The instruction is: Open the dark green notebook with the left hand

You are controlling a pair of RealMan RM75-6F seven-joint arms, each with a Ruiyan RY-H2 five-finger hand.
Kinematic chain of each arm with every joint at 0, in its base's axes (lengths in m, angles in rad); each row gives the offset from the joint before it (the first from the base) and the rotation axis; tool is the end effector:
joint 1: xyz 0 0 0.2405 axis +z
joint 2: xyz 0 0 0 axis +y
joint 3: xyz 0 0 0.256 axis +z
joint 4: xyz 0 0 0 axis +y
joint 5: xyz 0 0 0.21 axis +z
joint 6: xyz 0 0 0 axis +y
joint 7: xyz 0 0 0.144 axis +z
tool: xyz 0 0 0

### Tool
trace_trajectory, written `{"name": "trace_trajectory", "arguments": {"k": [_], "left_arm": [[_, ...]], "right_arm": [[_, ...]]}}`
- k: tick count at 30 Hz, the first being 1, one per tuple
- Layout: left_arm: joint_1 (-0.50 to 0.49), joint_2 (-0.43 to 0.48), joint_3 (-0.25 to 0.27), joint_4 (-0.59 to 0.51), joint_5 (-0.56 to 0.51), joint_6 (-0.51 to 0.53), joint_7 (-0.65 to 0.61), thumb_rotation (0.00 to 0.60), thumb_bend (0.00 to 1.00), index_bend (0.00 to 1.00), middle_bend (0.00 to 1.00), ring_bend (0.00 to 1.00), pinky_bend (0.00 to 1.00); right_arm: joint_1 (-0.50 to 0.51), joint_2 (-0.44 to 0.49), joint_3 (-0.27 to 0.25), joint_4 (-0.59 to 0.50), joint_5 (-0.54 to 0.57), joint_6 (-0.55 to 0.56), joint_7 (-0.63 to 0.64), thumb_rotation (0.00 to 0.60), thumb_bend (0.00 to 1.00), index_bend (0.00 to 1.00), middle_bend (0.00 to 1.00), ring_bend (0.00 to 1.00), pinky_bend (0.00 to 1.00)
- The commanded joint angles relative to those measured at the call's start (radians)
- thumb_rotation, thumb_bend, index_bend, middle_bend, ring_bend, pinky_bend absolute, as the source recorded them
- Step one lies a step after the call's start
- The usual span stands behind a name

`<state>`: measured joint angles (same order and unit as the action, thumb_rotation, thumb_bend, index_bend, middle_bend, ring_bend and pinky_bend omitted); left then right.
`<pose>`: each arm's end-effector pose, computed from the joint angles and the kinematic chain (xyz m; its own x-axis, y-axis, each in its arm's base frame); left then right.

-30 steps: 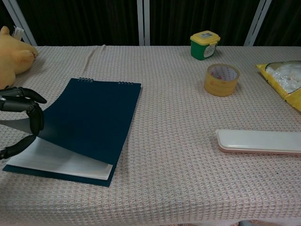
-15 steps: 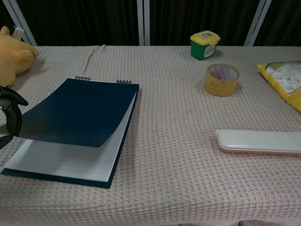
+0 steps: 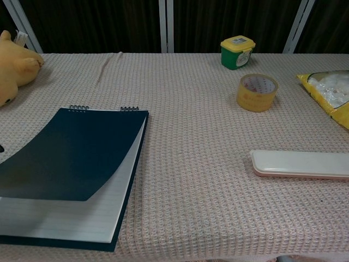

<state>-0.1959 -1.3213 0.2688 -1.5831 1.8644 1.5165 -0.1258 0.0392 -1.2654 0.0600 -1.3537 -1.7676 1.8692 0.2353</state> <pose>-0.2462 0.1253 0.0544 0.1820 0.3181 0.9304 0.9074 -0.4188 -0.0344 -0.2961 -0.1566 0.1668 0.2009 0.3006 0.9324 -0.9106 -0.2937 0.2909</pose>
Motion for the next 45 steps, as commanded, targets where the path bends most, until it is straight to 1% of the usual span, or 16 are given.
{"name": "trace_trajectory", "arguments": {"k": [1,6,9,12,16,18,21,24,27,30,33,36,39,42,44,45], "left_arm": [[0.003,0.015,-0.011,-0.020,0.000,0.006,0.011,0.600,0.39,0.67,0.53,0.27,0.36],[-0.041,0.047,-0.078,-0.087,-0.013,-0.008,0.014,0.600,0.39,0.67,0.52,0.27,0.36],[-0.096,0.077,-0.153,-0.160,-0.048,-0.045,0.023,0.600,0.39,0.67,0.52,0.27,0.36],[-0.170,0.103,-0.266,-0.247,-0.141,-0.120,0.073,0.600,0.39,0.67,0.52,0.27,0.36],[-0.269,0.088,-0.410,-0.288,-0.315,-0.235,0.117,0.600,0.39,0.67,0.52,0.27,0.36],[-0.319,0.068,-0.476,-0.272,-0.411,-0.293,0.132,0.600,0.39,0.66,0.51,0.27,0.36],[-0.410,0.021,-0.578,-0.198,-0.574,-0.385,0.159,0.600,0.41,0.65,0.50,0.27,0.36],[-0.505,-0.024,-0.663,-0.093,-0.724,-0.477,0.179,0.600,0.42,0.65,0.50,0.27,0.36],[-0.605,-0.077,-0.732,0.059,-0.855,-0.561,0.199,0.600,0.42,0.65,0.50,0.27,0.36],[-0.696,-0.118,-0.779,0.206,-0.963,-0.642,0.214,0.600,0.42,0.65,0.50,0.27,0.36],[-0.765,-0.158,-0.808,0.332,-1.015,-0.686,0.213,0.600,0.42,0.65,0.50,0.27,0.36],[-0.823,-0.212,-0.816,0.470,-1.030,-0.705,0.205,0.600,0.41,0.64,0.50,0.27,0.35],[-0.858,-0.250,-0.806,0.582,-1.040,-0.751,0.192,0.600,0.40,0.58,0.44,0.26,0.34],[-0.873,-0.268,-0.782,0.656,-1.048,-0.818,0.175,0.600,0.35,0.42,0.28,0.18,0.29],[-0.875,-0.270,-0.771,0.679,-1.049,-0.846,0.167,0.600,0.23,0.21,0.08,0.08,0.24],[-0.873,-0.277,-0.770,0.692,-1.040,-0.831,0.158,0.600,0.20,0.15,0.04,0.06,0.22]], "right_arm": [[0.001,-0.002,-0.001,0.001,-0.001,-0.002,-0.001,0.600,0.33,0.00,0.00,0.00,0.00],[0.004,-0.004,-0.002,0.001,-0.006,-0.005,-0.005,0.600,0.33,0.00,0.00,0.00,0.00],[0.008,-0.002,-0.001,-0.005,-0.009,-0.008,-0.013,0.600,0.33,0.00,0.00,0.00,0.00],[0.015,0.003,0.004,-0.016,-0.008,-0.015,-0.022,0.600,0.33,0.00,0.00,0.00,0.00],[0.021,0.007,0.010,-0.028,-0.003,-0.024,-0.029,0.600,0.33,0.00,0.00,0.00,0.00],[0.024,0.008,0.011,-0.030,0.001,-0.031,-0.031,0.600,0.33,0.00,0.00,0.00,0.00],[0.028,0.011,0.015,-0.029,0.011,-0.044,-0.032,0.600,0.33,0.00,0.00,0.00,0.00],[0.032,0.010,0.019,-0.025,0.026,-0.058,-0.031,0.600,0.33,0.00,0.00,0.00,0.00],[0.037,0.007,0.025,-0.019,0.046,-0.076,-0.030,0.600,0.33,0.00,0.00,0.00,0.00],[0.042,0.002,0.030,-0.015,0.061,-0.092,-0.035,0.600,0.33,0.00,0.00,0.00,0.00],[0.047,-0.004,0.036,-0.012,0.080,-0.109,-0.034,0.600,0.33,0.00,0.00,0.00,0.00],[0.056,-0.011,0.042,-0.004,0.100,-0.134,-0.033,0.600,0.33,0.00,0.00,0.00,0.00],[0.066,-0.015,0.046,0.004,0.112,-0.155,-0.027,0.600,0.33,0.00,0.00,0.00,0.00],[0.077,-0.016,0.048,0.011,0.118,-0.175,-0.023,0.600,0.33,0.00,0.00,0.00,0.00],[0.081,-0.018,0.049,0.014,0.119,-0.182,-0.021,0.600,0.33,0.00,0.00,0.00,0.00],[0.083,-0.019,0.049,0.015,0.120,-0.184,-0.020,0.600,0.33,0.00,0.00,0.00,0.00]]}}
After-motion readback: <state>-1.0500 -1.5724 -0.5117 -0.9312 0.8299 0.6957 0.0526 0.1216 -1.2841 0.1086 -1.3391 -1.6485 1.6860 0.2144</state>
